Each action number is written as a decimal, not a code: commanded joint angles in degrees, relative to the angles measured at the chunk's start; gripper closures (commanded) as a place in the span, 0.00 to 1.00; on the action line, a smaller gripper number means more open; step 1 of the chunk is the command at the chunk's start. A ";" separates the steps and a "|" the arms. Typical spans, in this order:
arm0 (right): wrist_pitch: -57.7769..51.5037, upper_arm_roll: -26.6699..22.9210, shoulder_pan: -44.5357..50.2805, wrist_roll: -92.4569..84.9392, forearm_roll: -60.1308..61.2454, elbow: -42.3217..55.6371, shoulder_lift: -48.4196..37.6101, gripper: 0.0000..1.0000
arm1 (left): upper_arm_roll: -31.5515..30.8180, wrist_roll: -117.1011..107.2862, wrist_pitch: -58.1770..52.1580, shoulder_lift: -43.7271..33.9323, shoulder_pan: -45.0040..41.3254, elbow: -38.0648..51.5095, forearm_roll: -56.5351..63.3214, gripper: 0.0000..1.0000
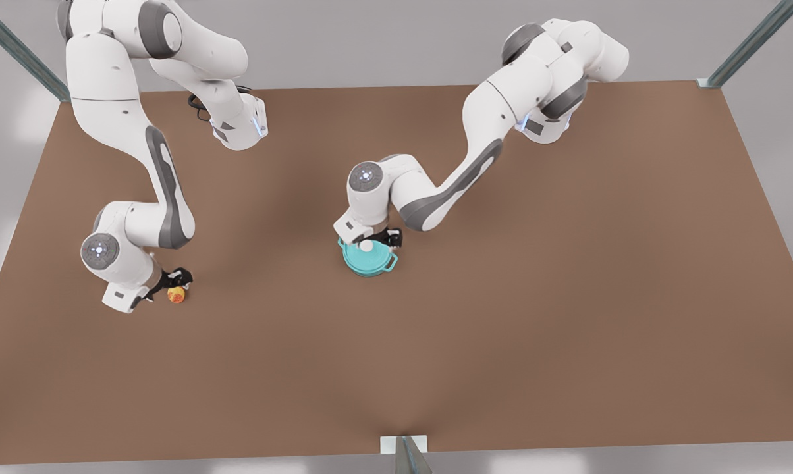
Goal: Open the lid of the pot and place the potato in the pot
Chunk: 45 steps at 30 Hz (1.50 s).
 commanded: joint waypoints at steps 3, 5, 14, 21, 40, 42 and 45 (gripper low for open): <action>2.07 -0.02 -0.44 -6.14 0.50 -0.13 1.49 0.00 | -0.02 -18.48 3.31 0.63 -0.99 -0.10 0.39 0.00; 1.90 0.07 -0.79 -6.23 0.50 -0.57 2.02 0.00 | -0.02 -18.48 3.40 1.16 -1.25 -0.01 0.48 0.00; 2.34 0.07 -2.02 -7.99 1.11 -0.93 5.62 0.00 | 0.25 -19.98 5.16 3.80 -1.60 -0.89 5.05 0.00; 3.92 0.07 -2.90 -8.07 1.11 -0.93 7.91 0.00 | 0.25 -20.07 5.16 4.06 -1.60 -0.80 5.05 0.44; 6.20 0.33 -4.04 -8.87 1.02 -0.31 9.93 0.12 | 3.16 26.64 -10.44 4.15 22.37 7.97 0.22 0.00; 6.20 0.42 -3.95 -8.87 1.02 -0.31 9.93 0.12 | -7.47 38.55 -25.84 -3.22 36.78 8.96 -0.58 0.00; 6.20 0.42 -4.04 -8.87 1.02 -0.31 10.02 0.13 | -17.51 41.64 -49.68 -16.92 58.60 4.84 -10.33 0.00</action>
